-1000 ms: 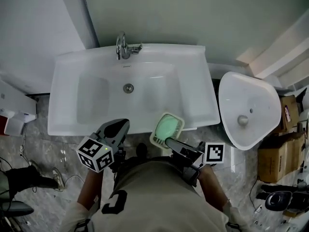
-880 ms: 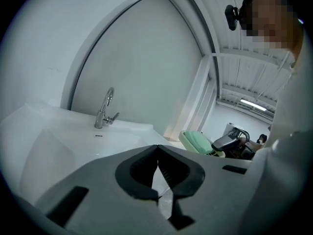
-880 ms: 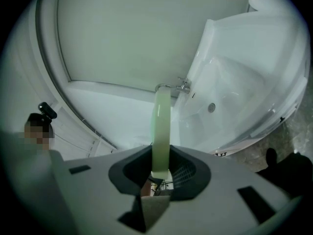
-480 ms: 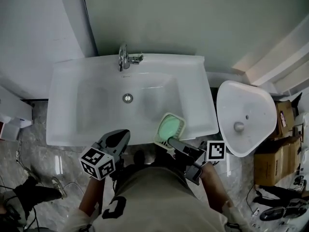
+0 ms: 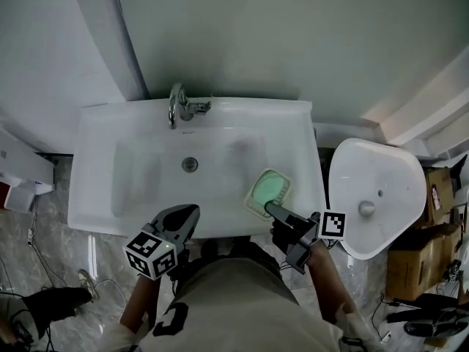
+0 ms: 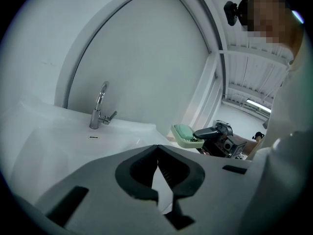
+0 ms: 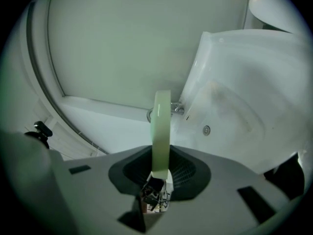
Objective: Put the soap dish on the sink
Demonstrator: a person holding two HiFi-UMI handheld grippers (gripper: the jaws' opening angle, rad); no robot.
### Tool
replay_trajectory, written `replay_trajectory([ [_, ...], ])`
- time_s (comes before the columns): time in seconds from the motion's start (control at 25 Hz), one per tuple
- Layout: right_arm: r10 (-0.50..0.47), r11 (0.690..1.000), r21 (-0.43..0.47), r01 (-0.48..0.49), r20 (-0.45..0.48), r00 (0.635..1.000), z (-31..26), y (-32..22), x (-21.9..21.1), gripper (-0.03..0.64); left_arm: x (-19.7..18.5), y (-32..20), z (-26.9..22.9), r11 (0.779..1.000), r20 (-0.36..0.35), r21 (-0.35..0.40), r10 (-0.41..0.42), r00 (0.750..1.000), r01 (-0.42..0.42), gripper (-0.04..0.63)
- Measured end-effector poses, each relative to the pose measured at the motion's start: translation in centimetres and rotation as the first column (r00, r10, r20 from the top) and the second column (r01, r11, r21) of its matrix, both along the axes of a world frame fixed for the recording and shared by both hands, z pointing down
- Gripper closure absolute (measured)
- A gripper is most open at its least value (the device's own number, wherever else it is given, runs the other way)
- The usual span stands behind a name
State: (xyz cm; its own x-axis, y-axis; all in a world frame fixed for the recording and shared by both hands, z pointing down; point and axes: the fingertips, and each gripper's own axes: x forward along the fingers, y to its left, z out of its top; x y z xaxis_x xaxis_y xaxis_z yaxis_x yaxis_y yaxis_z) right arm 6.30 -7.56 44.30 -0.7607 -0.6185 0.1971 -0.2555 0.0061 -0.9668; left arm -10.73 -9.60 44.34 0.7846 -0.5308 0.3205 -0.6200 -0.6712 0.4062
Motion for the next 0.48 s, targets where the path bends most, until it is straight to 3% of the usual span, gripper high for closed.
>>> replay_trajectory([
  [0.48, -0.006, 0.999, -0.032, 0.007, 0.024, 1.000, 3.5, -7.2, 7.2, 0.540, 6.5, -4.1, 0.1, 1.000, 0.054, -0.015, -0.004, 0.999, 0.005, 0.575],
])
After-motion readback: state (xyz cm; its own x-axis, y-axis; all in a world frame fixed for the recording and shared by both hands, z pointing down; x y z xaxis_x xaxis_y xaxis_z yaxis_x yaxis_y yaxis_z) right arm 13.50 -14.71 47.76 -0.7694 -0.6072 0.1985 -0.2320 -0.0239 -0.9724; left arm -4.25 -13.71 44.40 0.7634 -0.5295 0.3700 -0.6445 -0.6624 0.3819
